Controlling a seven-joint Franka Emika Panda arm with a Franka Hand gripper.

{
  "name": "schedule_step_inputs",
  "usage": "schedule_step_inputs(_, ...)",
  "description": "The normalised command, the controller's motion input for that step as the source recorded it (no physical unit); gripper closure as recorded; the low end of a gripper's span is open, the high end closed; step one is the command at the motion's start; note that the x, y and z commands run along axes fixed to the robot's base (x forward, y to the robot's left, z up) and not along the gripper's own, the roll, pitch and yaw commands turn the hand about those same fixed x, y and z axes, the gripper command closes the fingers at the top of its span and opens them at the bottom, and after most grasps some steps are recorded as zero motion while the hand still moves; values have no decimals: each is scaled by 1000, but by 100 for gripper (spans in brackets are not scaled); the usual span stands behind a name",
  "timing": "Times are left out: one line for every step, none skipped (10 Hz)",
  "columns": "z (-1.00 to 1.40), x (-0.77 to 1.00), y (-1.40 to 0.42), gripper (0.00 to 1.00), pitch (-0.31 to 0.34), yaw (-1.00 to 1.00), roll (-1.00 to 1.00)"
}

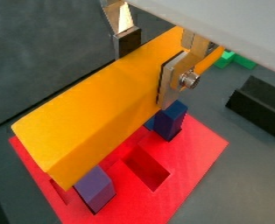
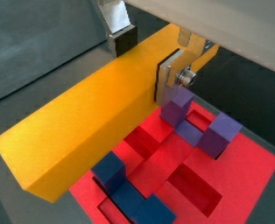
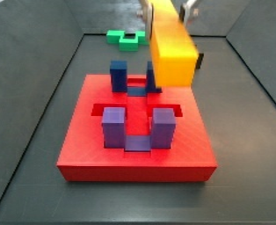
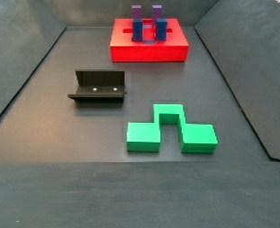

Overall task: Pick up the yellow object. Move up. Move to above the board. Insert the yellow object.
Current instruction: Insert the yellow object.

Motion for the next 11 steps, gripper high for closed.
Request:
schedule_step_inputs(-451,-254,-49,100,-10,-26,39)
schedule_step_inputs(-463,-371,-94,100,-44,0,29)
schedule_step_inputs(-409,-411,-120,100,-29,0,39)
schedule_step_inputs(-280,-511,-197,100,-3,0,36)
schedule_step_inputs(-260,-386,-243,100,-40,0,34)
schedule_step_inputs(-240,-91,-163,100,-40,0,47)
schedule_step_inputs(-157,91,-23,100,0,29,53)
schedule_step_inputs(-114,211,0,100,40,0,96)
schedule_step_inputs(-117,200,0,100,44,0,83)
schedule_step_inputs(-131,111,0,100,64,0,93)
schedule_step_inputs(-123,137,0,100,73,0,100)
